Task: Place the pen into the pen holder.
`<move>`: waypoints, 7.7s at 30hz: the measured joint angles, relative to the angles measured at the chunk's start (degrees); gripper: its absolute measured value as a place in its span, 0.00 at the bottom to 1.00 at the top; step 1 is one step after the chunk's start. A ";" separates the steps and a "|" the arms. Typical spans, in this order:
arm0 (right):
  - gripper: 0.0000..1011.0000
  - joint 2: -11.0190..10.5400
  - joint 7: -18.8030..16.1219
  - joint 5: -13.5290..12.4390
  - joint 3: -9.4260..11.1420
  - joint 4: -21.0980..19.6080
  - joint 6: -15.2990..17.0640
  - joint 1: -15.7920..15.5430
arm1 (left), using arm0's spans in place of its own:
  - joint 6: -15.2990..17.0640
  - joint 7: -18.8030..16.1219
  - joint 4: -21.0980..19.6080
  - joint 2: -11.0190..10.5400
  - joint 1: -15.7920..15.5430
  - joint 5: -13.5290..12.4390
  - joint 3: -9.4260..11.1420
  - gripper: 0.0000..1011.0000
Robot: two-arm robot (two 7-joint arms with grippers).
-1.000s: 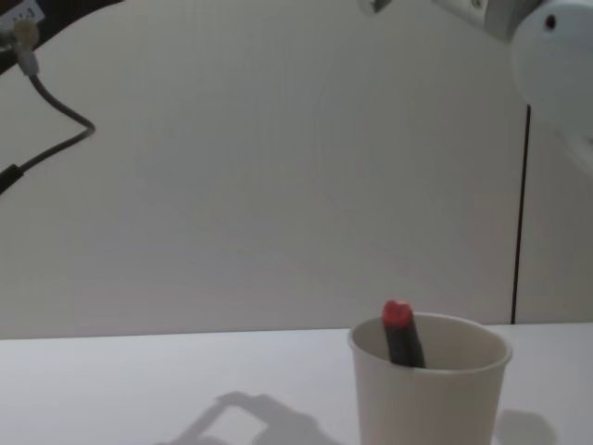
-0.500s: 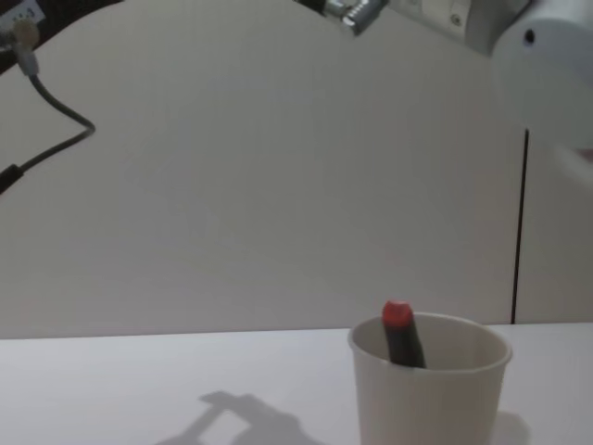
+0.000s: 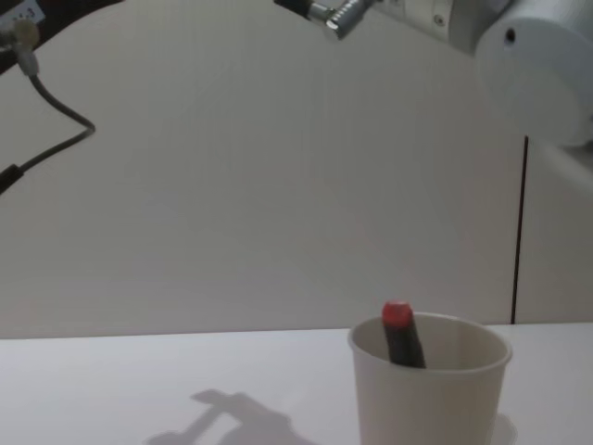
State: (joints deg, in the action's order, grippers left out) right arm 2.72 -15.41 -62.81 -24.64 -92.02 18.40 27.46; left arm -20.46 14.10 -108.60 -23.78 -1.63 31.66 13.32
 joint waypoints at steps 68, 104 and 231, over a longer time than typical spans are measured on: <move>0.13 0.07 0.59 0.72 -0.49 0.04 -0.95 0.42 | 0.01 -0.02 0.00 0.00 0.00 0.00 0.00 0.64; 0.13 -10.86 5.96 6.62 3.93 -12.97 -8.77 -5.88 | -0.44 -2.99 0.93 -3.75 -4.46 -3.34 -5.13 0.99; 0.99 -38.15 36.06 56.39 4.03 -34.06 -9.40 -33.60 | 3.42 -3.39 6.00 -10.45 -15.71 -8.20 -12.23 0.99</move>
State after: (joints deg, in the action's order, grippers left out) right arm -35.43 20.66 -6.43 -20.61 -126.08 9.00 -6.14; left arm -17.05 10.71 -102.61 -34.23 -17.33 23.47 1.09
